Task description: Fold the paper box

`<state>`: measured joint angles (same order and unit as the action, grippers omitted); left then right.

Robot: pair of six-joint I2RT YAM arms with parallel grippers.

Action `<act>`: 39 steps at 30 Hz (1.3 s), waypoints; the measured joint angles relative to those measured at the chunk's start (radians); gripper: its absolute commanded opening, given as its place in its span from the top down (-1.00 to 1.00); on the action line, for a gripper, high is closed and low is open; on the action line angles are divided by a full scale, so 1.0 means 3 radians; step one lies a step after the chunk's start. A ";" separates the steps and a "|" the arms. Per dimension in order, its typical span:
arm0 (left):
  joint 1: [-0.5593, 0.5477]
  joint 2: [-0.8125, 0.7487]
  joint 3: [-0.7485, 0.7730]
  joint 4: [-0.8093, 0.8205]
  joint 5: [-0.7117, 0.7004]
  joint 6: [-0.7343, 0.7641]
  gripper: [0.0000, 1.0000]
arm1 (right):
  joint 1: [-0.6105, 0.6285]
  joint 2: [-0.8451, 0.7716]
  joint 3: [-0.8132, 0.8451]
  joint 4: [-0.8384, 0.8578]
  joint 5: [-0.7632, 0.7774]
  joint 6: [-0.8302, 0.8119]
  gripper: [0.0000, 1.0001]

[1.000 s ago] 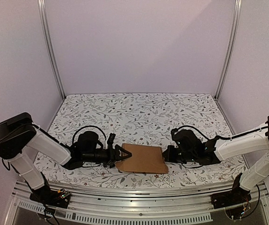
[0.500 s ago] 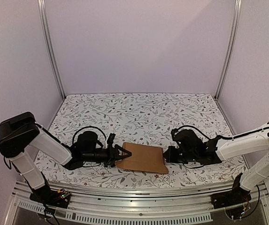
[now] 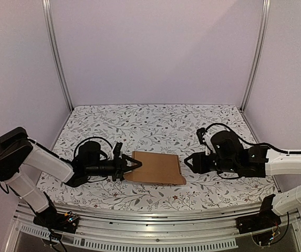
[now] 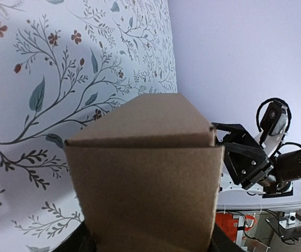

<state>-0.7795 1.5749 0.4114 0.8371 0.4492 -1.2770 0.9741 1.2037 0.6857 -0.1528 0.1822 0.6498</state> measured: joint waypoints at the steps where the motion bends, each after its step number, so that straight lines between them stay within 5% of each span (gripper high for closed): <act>1: 0.0028 0.0000 -0.0029 0.0031 0.0045 -0.0041 0.08 | 0.0000 -0.0051 0.0031 -0.0019 -0.0018 -0.0128 -0.36; 8: 0.0173 -0.0008 -0.0144 0.0257 0.0430 -0.0331 0.08 | 0.0000 -0.0328 0.0112 -0.0089 -0.0223 -0.1017 -0.97; 24: 0.0649 -0.0988 -0.0317 -0.0022 0.1302 -0.0439 0.05 | 0.0108 -0.0612 0.0149 -0.0156 -0.0674 -0.3518 -0.97; 39: 0.0818 -0.1769 -0.0315 -0.0655 0.1938 -0.0195 0.05 | 0.1237 -0.0603 -0.0089 0.0668 0.0614 -0.5456 -0.97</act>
<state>-0.5343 1.0443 0.3168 0.6407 1.0306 -1.3354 1.3453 1.0229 0.6590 0.0475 0.3664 -0.9871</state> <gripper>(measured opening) 0.506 0.987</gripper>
